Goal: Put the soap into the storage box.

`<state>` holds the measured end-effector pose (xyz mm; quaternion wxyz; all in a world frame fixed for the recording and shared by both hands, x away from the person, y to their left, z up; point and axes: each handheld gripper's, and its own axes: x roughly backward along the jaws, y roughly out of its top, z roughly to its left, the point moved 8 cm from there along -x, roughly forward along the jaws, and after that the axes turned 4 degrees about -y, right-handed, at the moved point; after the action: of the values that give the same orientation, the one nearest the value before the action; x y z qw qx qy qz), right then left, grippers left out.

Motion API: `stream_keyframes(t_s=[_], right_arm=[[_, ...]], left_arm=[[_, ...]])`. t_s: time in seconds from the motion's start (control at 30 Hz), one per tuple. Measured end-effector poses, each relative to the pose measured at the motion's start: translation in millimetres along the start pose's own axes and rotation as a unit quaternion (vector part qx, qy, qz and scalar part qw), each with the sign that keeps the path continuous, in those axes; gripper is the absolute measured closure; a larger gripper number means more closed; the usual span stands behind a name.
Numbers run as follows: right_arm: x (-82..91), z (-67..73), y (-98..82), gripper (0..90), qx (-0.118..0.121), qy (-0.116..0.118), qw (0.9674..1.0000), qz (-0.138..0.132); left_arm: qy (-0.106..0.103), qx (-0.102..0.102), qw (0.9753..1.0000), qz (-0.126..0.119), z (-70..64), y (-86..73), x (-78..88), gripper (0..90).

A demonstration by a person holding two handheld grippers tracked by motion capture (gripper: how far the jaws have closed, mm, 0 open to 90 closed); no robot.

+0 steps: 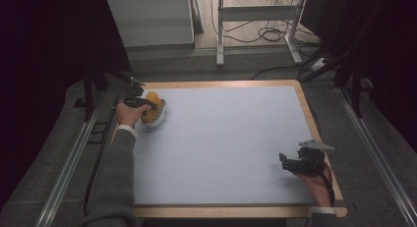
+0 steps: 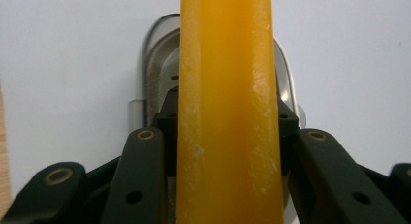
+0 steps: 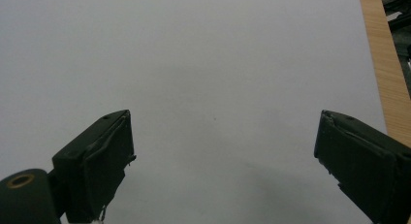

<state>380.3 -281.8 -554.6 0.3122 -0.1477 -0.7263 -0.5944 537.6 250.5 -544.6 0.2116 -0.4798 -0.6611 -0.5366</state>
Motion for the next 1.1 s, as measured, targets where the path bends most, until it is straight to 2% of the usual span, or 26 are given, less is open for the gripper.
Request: stream_keyframes(t_s=[0.07,0.1,0.2,0.23,0.27,0.3,0.33,0.37,0.4,0.43,0.47,0.5,0.53,0.57,0.6,0.63,0.67,0.7,0.83,0.93,1.03,1.1], right_arm=[[0.2,0.1,0.2,7.0,-0.001,0.0,1.0,0.0],[0.5,0.2,0.4,7.0,-0.001,0.003,1.0,0.0],[0.9,2.2,1.3,7.0,-0.002,0.009,1.0,-0.001],[0.9,2.2,1.3,7.0,-0.002,0.009,1.0,-0.001],[0.9,3.3,1.4,7.0,-0.001,0.01,1.0,-0.001],[0.9,3.3,1.4,7.0,-0.001,0.01,1.0,-0.001],[1.3,3.7,1.8,7.0,-0.001,0.011,0.9999,-0.002],[1.3,3.7,1.8,7.0,-0.001,0.011,0.9999,-0.002],[2.1,4.0,2.4,7.0,-0.001,0.013,0.9999,-0.002],[2.1,4.0,2.4,7.0,-0.001,0.013,0.9999,-0.002],[3.1,3.9,3.4,7.0,-0.003,0.012,0.9999,-0.004],[3.1,3.9,3.4,7.0,-0.003,0.012,0.9999,-0.004],[3.6,3.7,3.7,7.0,-0.003,0.011,0.9999,-0.005],[3.6,3.8,3.6,7.0,-0.003,0.011,0.9999,-0.004],[3.5,4.0,3.6,7.0,-0.003,0.011,0.9999,-0.004],[3.5,4.0,3.6,7.0,-0.003,0.011,0.9999,-0.004],[3.1,4.3,3.7,7.0,-0.001,0.011,0.9999,-0.004],[3.0,4.5,3.8,7.0,-0.001,0.012,0.9999,-0.004],[2.1,4.4,4.0,7.0,0.0,0.01,0.9999,-0.004],[1.2,5.8,5.2,7.0,0.001,0.01,0.9999,-0.004],[0.8,7.6,5.4,7.1,0.003,0.012,0.9999,-0.003],[0.5,7.8,5.2,7.0,0.004,0.012,0.9999,-0.002]], left_arm=[[-0.003,-0.003,1.0,0.0,-3.1,1.5,2.8,55.3],[0.006,-0.009,0.9999,-0.005,-3.8,3.1,4.9,46.5],[0.026,-0.011,0.9992,-0.029,-3.6,7.8,16.1,31.0],[0.033,-0.013,0.9988,-0.033,-3.3,7.9,19.2,31.0],[0.054,-0.014,0.9975,-0.044,-1.8,8.8,26.3,23.7],[0.054,-0.014,0.9975,-0.044,-1.8,8.8,26.3,20.1],[0.069,-0.023,0.996,-0.053,-2.9,8.2,33.0,18.0],[0.069,-0.023,0.996,-0.053,-2.9,8.2,33.0,18.2],[0.048,-0.032,0.9965,-0.06,-11.1,6.2,39.0,17.7],[0.048,-0.032,0.9965,-0.06,-11.1,6.2,39.0,17.6],[0.04,-0.046,0.9958,-0.068,-18.5,3.9,44.9,17.5],[0.04,-0.046,0.9958,-0.068,-18.5,3.9,44.9,17.5],[0.025,-0.06,0.9954,-0.07,-26.1,0.6,50.0,17.5],[0.025,-0.06,0.9954,-0.07,-26.1,0.6,50.0,17.5],[0.009,-0.069,0.9949,-0.073,-33.0,-2.7,53.9,17.5],[0.009,-0.069,0.9949,-0.073,-33.0,-2.7,53.9,17.5],[-0.008,-0.074,0.9943,-0.076,-38.4,-6.1,57.4,17.6],[-0.016,-0.076,0.9939,-0.078,-40.6,-7.7,59.0,17.7],[-0.031,-0.084,0.9929,-0.079,-45.3,-13.6,62.7,18.1],[-0.04,-0.097,0.9914,-0.077,-51.6,-25.5,64.2,18.4],[-0.06,-0.105,0.9893,-0.081,-57.7,-35.8,64.5,19.7],[-0.062,-0.107,0.9887,-0.083,-59.1,-39.0,64.7,20.0]])
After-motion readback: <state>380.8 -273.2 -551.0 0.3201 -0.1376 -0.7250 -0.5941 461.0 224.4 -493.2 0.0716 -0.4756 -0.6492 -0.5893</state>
